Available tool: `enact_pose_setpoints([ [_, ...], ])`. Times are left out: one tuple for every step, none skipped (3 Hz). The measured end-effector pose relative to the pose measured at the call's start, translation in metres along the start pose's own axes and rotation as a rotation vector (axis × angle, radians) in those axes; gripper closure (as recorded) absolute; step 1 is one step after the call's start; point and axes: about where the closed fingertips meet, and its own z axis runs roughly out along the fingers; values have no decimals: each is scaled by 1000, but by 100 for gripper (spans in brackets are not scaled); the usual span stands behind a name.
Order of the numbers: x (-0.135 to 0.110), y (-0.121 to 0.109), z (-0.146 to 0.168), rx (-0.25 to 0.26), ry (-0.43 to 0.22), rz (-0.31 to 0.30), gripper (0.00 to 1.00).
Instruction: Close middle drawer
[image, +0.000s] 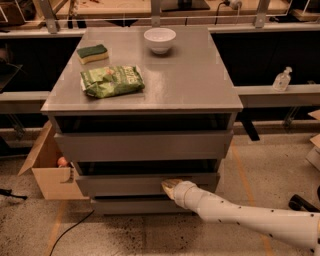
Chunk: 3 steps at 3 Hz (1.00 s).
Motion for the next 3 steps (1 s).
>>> enact_pose_setpoints([
  [-4,-5,9,-13,-26,4,100],
  [-3,-7,11,-27,-29,11,100],
  [7,-3,0,-26,19,25,100],
])
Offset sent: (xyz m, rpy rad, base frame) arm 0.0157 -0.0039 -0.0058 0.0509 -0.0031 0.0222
